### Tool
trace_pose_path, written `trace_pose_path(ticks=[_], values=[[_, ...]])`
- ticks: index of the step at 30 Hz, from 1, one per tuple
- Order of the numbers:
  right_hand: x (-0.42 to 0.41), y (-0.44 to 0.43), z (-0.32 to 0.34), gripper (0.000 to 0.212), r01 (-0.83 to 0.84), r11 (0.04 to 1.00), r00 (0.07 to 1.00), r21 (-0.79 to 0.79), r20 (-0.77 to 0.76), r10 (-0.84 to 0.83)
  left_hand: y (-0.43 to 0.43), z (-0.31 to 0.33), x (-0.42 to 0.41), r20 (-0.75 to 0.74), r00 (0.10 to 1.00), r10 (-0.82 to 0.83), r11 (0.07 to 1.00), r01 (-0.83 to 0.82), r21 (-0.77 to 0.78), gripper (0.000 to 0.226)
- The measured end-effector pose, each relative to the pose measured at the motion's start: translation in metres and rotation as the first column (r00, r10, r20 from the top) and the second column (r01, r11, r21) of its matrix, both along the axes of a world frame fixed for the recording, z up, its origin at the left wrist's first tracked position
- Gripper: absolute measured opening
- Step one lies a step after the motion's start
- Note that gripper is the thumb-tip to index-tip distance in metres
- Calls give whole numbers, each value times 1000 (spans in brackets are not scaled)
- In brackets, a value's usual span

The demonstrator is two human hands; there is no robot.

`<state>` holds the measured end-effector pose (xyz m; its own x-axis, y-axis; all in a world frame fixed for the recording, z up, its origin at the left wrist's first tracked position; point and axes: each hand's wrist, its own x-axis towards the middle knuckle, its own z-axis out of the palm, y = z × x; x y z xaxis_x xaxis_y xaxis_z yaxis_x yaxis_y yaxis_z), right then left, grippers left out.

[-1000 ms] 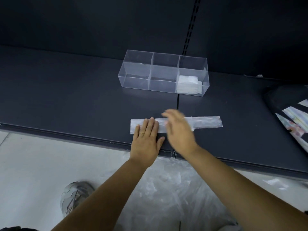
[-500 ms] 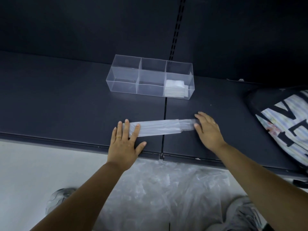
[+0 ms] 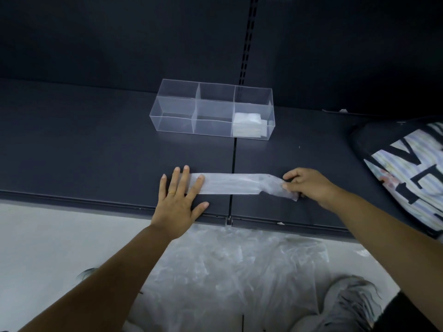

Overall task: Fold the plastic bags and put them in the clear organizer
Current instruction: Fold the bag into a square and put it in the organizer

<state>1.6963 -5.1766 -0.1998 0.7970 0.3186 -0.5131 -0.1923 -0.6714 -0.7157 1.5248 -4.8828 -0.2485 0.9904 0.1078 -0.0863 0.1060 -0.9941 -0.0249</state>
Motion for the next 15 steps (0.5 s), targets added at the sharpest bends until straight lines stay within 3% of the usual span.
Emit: trace_pose_path(ticks=[3,6,8,11,15], values=[[-9,-12,10,15,-35,999,970,-15,-239,30,-39,13,5,111,986,-122,986,133,-101,84],[-22,-20,18,7,-67,996,964,-52,-259,51,-105,13,17,115,973,-201,935,226,-275,92],[-23,-23,21,5,-27,996,996,-84,-89,19,-139,10,26,82,984,-155,928,174,-330,92],[-15,-26,19,7,4,986,972,-167,233,36,-161,6,33,53,997,50,948,-31,-317,93],[-14,-29,-3,20,1,964,919,-265,380,104,-166,3,30,74,984,161,960,-139,-243,96]])
